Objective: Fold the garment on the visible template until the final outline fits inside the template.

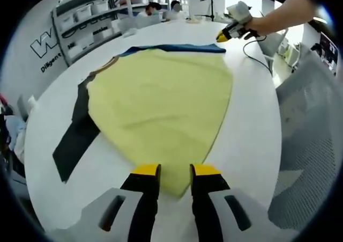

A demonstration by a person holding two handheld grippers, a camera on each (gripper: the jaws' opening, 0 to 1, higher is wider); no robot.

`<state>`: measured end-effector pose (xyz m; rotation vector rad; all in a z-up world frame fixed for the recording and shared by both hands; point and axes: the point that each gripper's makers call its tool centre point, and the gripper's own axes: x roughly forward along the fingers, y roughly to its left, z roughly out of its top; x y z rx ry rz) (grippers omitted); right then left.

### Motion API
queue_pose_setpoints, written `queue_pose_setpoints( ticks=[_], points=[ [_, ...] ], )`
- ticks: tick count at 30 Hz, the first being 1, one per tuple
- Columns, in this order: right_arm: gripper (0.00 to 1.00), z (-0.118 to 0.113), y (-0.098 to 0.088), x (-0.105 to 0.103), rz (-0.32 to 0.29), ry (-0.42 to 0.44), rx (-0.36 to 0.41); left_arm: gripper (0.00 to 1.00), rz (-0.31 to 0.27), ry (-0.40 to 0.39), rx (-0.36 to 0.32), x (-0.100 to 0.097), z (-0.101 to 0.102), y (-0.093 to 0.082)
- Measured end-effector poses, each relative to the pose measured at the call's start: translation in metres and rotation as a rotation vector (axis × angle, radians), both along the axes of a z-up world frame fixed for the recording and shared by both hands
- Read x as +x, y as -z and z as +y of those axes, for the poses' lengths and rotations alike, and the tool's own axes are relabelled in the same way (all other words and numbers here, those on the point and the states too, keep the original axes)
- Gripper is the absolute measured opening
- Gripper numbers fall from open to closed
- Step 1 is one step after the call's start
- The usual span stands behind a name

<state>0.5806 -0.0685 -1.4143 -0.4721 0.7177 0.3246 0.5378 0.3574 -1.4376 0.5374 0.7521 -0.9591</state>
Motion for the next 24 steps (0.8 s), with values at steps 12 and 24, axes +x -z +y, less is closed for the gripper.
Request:
queue_pose_setpoints(
  ticks=[12, 24],
  points=[
    [0.15, 0.100, 0.011, -0.027, 0.063, -0.480, 0.048, 0.29, 0.001, 0.059, 0.034, -0.006, 0.005, 0.002],
    [0.19, 0.120, 0.030, -0.046, 0.186, -0.690, 0.008, 0.27, 0.012, 0.082, 0.043, -0.006, 0.008, 0.004]
  ],
)
